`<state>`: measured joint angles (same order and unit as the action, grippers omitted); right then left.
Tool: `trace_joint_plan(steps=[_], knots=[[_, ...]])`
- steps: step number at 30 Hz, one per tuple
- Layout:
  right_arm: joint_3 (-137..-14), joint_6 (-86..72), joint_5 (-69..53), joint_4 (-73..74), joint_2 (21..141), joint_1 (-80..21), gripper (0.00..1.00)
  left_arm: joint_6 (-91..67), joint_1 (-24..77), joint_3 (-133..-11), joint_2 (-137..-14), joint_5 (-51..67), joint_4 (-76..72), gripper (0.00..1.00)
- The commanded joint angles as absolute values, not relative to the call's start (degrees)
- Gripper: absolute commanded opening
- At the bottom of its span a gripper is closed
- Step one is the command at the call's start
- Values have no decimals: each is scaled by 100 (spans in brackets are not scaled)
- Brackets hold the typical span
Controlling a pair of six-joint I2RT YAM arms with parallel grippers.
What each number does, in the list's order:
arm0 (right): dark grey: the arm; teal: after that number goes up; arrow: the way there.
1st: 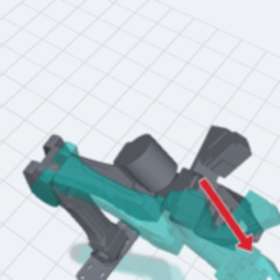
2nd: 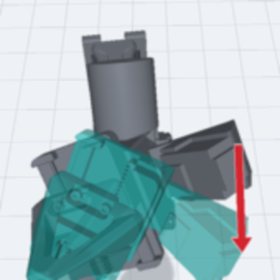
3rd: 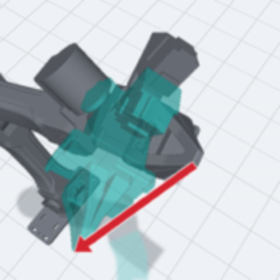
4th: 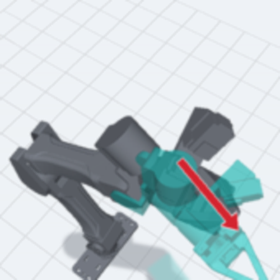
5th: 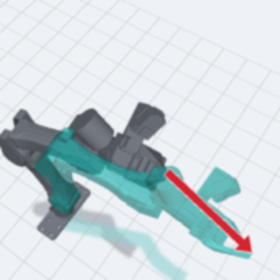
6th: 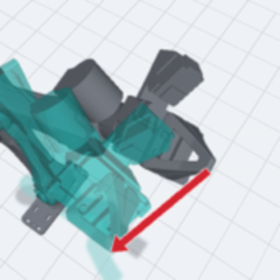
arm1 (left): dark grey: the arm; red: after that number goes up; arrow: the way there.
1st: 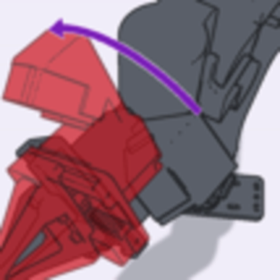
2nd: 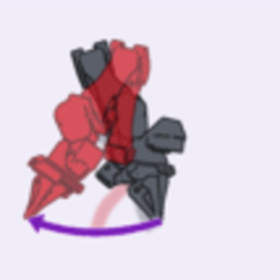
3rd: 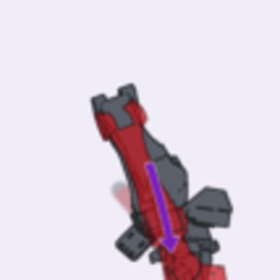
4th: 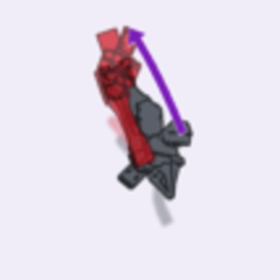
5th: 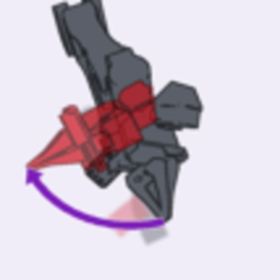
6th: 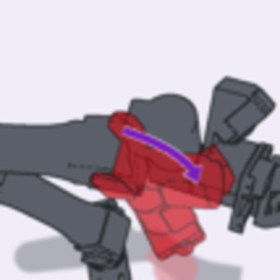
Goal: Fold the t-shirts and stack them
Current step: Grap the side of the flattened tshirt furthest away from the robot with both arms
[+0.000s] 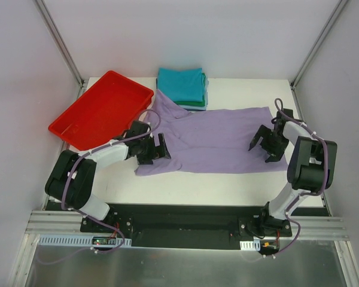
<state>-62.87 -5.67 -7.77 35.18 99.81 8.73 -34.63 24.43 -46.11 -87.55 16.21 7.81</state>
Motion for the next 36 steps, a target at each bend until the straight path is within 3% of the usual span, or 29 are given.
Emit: trace_joint_plan(steps=[1,11,22,36], knots=[[-5908,-729,-729,3358,9862,1247,96,-3797,2479,-4001,-8483,1653,659,99],[-4475,-1020,-993,3287,8562,1995,96,-4200,2487,-2541,-7183,1714,1211,99],[-3498,-1134,-677,3665,7182,2074,96,-4684,2698,-2083,-4906,1608,2786,99],[-3559,-818,-807,3735,6540,2206,96,-4448,2733,-2582,-4693,1450,3225,99]])
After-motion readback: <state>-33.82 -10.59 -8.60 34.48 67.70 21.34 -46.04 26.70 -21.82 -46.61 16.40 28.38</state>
